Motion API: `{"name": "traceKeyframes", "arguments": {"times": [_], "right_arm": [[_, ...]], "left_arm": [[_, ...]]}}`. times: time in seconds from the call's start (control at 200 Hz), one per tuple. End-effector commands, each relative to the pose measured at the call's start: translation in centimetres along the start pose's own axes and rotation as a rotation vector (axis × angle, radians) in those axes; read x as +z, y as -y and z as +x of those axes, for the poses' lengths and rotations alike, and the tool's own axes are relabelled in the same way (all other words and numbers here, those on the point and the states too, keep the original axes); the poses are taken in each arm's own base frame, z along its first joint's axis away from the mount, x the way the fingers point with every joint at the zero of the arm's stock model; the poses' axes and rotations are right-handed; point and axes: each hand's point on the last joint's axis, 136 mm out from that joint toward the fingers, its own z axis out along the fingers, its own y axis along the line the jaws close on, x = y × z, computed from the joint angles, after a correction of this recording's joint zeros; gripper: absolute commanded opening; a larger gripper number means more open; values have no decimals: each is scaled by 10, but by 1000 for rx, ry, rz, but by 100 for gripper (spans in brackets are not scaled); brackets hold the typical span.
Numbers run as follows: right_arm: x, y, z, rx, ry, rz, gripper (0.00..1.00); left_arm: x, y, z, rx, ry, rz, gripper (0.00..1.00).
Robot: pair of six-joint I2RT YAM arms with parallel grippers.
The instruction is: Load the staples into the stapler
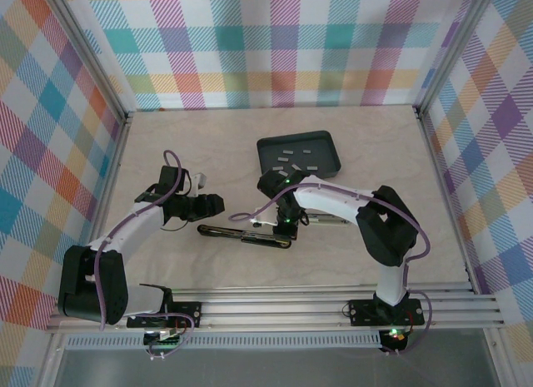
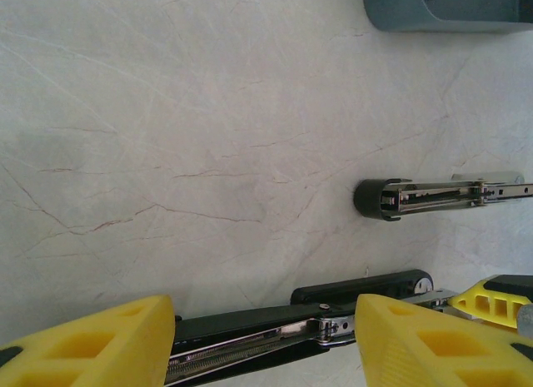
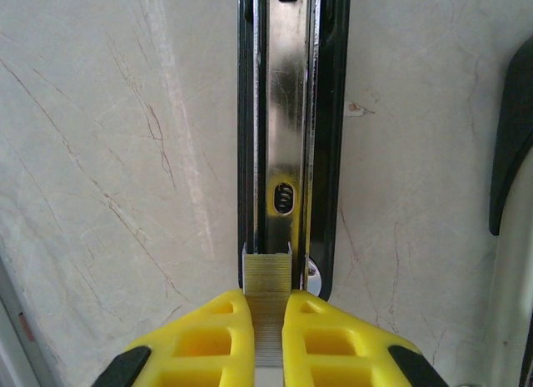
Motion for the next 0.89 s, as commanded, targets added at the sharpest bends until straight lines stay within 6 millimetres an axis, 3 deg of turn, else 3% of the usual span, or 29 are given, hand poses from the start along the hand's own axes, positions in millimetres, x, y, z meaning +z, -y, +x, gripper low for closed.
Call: {"name": "traceKeyframes", "arguments": {"times": [0.0, 0.34, 0.89], "right_arm": [[0, 2, -3, 16, -10, 6, 10], [-22, 4, -11, -5, 38, 47, 10], [-4, 3, -6, 3, -11, 10, 11]], "left_arm": [[-3, -4, -3, -16, 7, -13, 60], [-3, -5, -4, -14, 9, -16, 60], [-3, -5, -4, -15, 8, -15, 60]]}}
